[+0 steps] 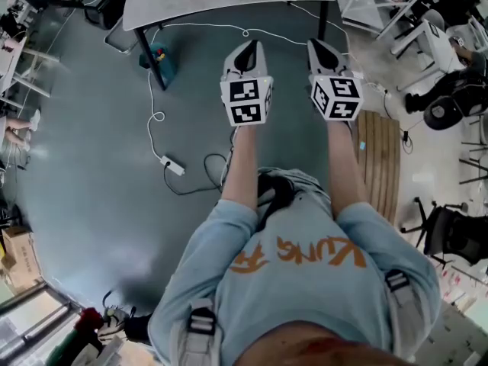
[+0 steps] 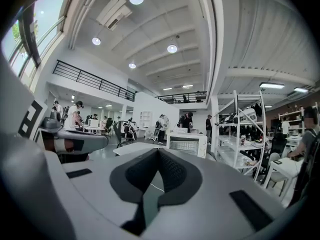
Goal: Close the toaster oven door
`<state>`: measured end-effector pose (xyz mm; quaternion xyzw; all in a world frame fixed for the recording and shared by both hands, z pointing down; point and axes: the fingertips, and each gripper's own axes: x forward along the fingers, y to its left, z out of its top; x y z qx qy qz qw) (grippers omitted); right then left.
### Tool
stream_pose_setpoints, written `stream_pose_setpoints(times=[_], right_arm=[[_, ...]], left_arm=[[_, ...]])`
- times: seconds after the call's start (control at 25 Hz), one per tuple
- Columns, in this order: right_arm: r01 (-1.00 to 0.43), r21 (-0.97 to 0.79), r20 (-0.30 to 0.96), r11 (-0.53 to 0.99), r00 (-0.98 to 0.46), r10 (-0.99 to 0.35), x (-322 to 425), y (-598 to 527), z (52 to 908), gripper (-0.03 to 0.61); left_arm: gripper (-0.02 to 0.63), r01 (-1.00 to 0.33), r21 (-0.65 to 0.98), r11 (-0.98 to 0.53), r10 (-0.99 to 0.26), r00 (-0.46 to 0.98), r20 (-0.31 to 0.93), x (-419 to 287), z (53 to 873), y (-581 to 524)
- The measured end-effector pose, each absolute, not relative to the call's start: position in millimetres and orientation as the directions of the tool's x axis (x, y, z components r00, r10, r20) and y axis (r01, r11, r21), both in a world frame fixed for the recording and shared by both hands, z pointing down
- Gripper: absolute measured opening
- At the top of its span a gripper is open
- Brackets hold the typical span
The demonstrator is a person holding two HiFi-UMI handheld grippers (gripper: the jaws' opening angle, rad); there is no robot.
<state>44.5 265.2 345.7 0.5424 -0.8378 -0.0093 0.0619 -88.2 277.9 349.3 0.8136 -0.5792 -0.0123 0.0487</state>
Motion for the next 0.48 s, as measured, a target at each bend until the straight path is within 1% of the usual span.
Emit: stream_pose_setpoints(times=[0.48], right_arm=[[-0.897,0.132,0.109,0.421,-0.409,-0.906,32,249,337,-0.003]], left_arm=[[0.002,-0.938,0.124,-0.322,-0.944,0.329,0.037,-104,352,260]])
